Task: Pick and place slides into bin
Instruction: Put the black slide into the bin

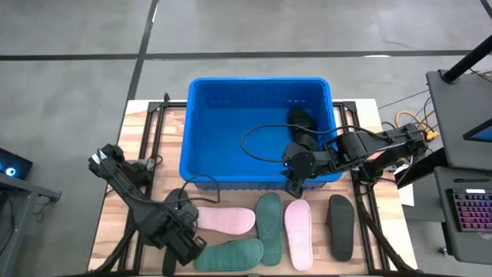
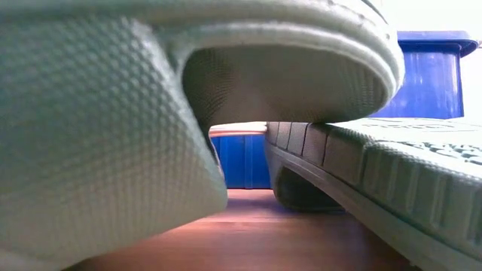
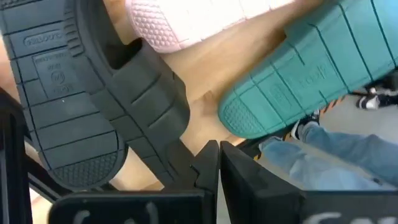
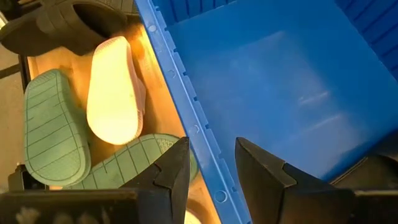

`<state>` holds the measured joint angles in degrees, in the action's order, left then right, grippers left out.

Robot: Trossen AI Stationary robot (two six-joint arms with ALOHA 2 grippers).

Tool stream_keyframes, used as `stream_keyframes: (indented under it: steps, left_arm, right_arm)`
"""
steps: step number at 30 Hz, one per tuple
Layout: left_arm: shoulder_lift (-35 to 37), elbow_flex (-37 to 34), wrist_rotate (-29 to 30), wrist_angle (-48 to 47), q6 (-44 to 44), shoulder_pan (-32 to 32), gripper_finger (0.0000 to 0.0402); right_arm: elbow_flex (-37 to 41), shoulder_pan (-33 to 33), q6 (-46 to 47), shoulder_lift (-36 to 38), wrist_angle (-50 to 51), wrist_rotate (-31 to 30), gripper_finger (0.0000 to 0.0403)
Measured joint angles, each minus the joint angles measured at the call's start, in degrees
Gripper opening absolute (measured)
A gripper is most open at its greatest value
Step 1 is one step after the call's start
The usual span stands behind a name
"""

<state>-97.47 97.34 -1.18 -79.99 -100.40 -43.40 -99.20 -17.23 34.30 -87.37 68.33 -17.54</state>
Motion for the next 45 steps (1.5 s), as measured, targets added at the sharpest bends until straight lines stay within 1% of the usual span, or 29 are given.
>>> stream_keyframes:
  steps: [4,7,11,18,20,22,25,29,32,36,45]
  left_arm:
    - [0.6,-1.4,-1.2,-1.2,-3.9,0.0,0.0007]
    - [1.8,-1.6,-1.7,-1.9,-7.3,0.0,0.0035]
    - [3.1,-3.3,-2.5,-1.6,-12.9,0.0,0.0099]
    - [3.5,-7.4,-6.0,-1.0,-13.3,0.3,0.0226]
    - [3.5,-8.8,-6.0,0.3,-13.7,0.3,0.0252]
    - [3.4,-10.4,-5.9,2.4,-14.9,0.3,0.0269]
    - [3.0,-12.7,-5.8,6.1,-16.0,0.6,0.0281]
    - [3.0,-16.6,-5.5,10.6,-17.5,0.7,0.0283]
    - [3.0,-18.1,-5.6,10.7,-19.3,0.7,0.0283]
    - [3.0,-18.1,-5.6,10.3,-19.3,0.6,0.0283]
    - [3.0,-14.7,-4.9,9.8,-18.3,0.6,0.0283]
  right_arm:
    - [0.0,0.0,-0.1,0.0,0.0,0.0,0.0118]
    - [0.0,0.0,-0.1,0.0,-0.1,-0.1,0.0118]
    - [0.0,0.0,0.0,0.0,-0.6,-0.3,0.0118]
    - [0.0,0.0,0.1,0.0,-1.9,-0.5,0.0118]
    - [0.0,0.0,0.1,0.0,-2.2,-0.5,0.0118]
    - [0.0,0.0,0.1,0.0,-3.2,-0.5,0.0118]
    - [0.0,0.0,0.1,0.0,-4.0,-0.5,0.0118]
    - [0.0,0.0,0.4,0.0,-4.3,-0.4,0.0118]
    - [0.0,0.0,1.7,0.0,-4.2,-0.4,0.0118]
    - [0.0,0.0,2.3,0.0,-4.2,-0.2,0.0118]
    - [0.0,0.0,3.2,0.0,-4.3,-0.1,0.0118]
